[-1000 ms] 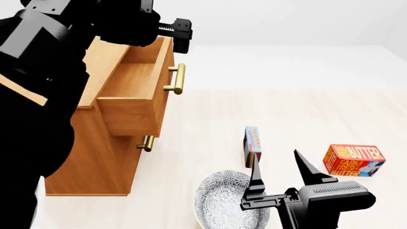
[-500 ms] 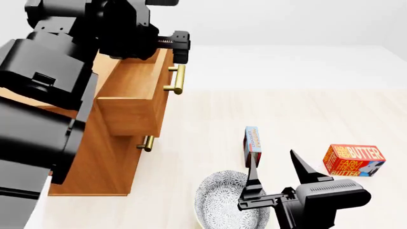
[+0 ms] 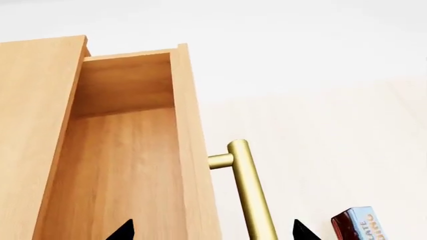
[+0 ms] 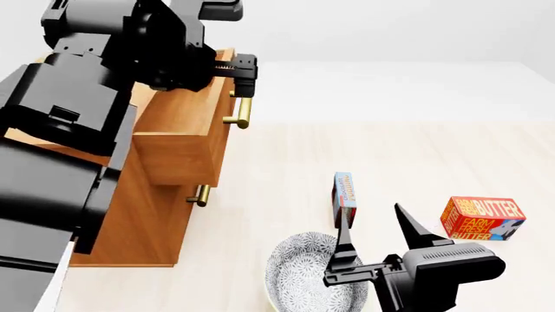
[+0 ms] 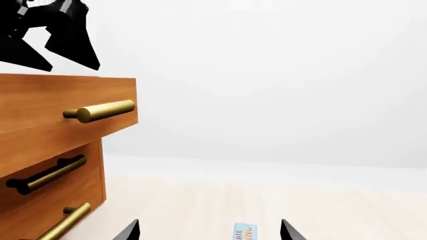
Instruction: Put the chocolate pudding in the top drawer of the cabinet and close it.
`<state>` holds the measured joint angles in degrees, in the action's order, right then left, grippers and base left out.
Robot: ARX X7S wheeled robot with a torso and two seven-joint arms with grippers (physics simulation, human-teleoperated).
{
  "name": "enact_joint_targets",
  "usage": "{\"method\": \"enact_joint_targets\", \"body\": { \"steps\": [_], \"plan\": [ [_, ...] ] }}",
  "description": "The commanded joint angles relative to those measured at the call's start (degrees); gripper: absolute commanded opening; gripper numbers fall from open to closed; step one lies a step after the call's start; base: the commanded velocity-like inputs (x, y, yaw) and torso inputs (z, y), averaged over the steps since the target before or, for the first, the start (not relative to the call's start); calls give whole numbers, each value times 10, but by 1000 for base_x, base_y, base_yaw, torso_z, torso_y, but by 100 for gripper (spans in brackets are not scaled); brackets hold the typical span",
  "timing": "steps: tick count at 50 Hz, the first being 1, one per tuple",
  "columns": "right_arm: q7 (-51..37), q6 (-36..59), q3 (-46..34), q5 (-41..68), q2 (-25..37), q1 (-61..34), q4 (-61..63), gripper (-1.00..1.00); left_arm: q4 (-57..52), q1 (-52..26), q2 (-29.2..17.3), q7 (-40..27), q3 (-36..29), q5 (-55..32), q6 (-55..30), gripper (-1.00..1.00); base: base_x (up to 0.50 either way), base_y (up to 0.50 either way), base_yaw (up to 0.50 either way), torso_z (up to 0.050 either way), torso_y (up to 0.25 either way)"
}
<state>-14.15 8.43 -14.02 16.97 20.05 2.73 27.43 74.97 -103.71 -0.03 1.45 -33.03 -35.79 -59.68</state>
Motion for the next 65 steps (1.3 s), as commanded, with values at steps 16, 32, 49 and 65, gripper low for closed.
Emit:
{"method": "enact_joint_targets", "body": {
  "steps": [16,32,49,65],
  "plan": [
    [0,-8,-7,2,0,-1,-11,100,0,17,0,16,14,22,-13,100,0,0,0,0,0],
    [-4,-3,-7,7,4,-2,-5,100,0,30,0,35,26,44,-24,100,0,0,0,0,0],
    [-7,-7,-11,6,2,-9,-15,100,0,50,0,42,100,131,-28,100,0,0,0,0,0],
    [-8,-10,-12,8,5,-9,-17,100,0,54,0,41,45,54,-21,100,0,0,0,0,0]
  ]
}}
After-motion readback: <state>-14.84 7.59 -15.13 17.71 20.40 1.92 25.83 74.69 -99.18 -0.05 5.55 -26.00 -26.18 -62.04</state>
